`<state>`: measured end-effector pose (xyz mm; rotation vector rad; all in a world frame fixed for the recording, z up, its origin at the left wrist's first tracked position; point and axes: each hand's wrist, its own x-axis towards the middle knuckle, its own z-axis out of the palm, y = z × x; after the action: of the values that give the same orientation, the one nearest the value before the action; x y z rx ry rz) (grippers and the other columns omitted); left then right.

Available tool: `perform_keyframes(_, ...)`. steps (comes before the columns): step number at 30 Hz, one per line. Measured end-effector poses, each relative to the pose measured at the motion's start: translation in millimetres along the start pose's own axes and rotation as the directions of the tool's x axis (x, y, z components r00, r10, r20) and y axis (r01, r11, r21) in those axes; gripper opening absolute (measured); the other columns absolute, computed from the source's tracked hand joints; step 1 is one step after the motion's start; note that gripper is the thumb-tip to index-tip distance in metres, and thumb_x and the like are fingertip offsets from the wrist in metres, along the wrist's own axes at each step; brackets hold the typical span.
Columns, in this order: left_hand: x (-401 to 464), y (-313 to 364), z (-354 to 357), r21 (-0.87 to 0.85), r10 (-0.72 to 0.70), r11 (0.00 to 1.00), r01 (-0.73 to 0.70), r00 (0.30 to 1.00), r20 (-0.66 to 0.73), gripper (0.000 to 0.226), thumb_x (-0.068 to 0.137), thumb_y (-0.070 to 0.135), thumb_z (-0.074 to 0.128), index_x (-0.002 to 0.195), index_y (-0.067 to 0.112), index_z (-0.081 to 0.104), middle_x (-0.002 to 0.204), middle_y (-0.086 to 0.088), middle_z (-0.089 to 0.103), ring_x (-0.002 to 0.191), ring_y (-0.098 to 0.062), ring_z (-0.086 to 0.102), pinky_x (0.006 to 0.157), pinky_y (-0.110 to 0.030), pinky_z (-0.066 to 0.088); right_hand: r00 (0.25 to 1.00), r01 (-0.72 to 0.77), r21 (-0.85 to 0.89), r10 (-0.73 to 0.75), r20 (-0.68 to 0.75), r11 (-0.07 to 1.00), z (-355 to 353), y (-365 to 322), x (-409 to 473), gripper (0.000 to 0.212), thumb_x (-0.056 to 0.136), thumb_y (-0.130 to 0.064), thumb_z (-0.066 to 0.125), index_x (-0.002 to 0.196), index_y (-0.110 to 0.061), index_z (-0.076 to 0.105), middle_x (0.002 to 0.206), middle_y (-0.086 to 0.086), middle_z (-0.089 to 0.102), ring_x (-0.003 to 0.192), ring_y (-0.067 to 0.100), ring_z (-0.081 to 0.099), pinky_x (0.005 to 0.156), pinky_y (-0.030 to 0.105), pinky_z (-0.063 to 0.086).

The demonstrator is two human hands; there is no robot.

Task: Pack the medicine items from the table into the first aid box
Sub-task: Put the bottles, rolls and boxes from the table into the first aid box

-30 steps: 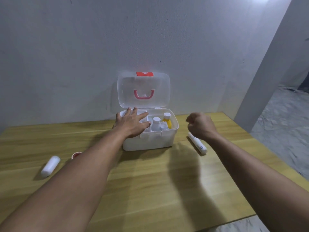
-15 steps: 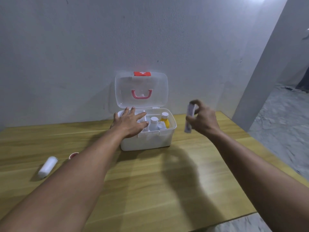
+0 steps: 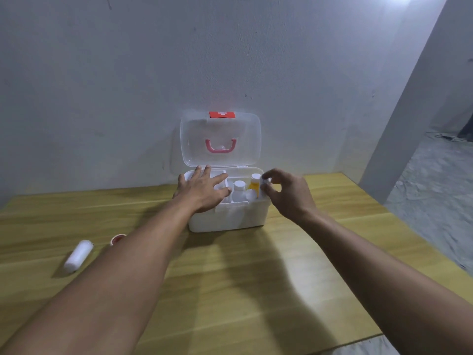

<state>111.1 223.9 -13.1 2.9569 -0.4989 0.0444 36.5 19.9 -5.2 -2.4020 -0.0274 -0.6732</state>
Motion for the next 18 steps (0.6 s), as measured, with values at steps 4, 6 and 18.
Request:
perform_keyframes(4,0.6,-0.4,0.3,-0.008,-0.002,1.000,0.002,1.000,0.000,0.059,0.092,0.064,0.025,0.149,0.048,0.018,0.164,-0.002,0.004,0.151,-0.021,-0.001,0.115,-0.059,0.005,0.998,0.033,-0.054,-0.030,0.051,0.998,3.4,4.9,-4.6,0.012,0.085,-0.021,0.065,0.086,-0.015,0.075,0.095,0.002,0.076,0.093,0.026,0.065,0.084,0.039,0.051)
perform_keyframes(6,0.3,0.0,0.5,-0.008,-0.003,1.000,0.003,1.000,0.001,0.059,0.092,0.064,0.025,0.149,0.048,0.018,0.164,-0.002,0.004,0.151,-0.022,-0.001,0.115,-0.059,0.005,0.997,0.047,-0.050,-0.045,0.057,0.998,3.7,4.0,-6.1,0.013,0.085,-0.019,0.064,0.089,-0.015,0.076,0.103,0.000,0.074,0.102,0.024,0.063,0.089,0.037,0.049)
perform_keyframes(18,-12.3,-3.2,-11.8,-0.370,-0.037,0.928,-0.038,0.981,-0.193,0.045,0.101,0.032,0.028,0.137,0.018,0.051,0.158,-0.008,0.030,0.149,-0.021,0.017,0.120,-0.051,0.009,0.941,0.182,-0.184,-0.116,0.319,0.966,15.4,-15.5,-6.6,0.051,0.102,-0.036,0.032,0.150,-0.026,0.021,0.161,0.001,0.014,0.149,0.020,0.009,0.119,0.034,0.012)
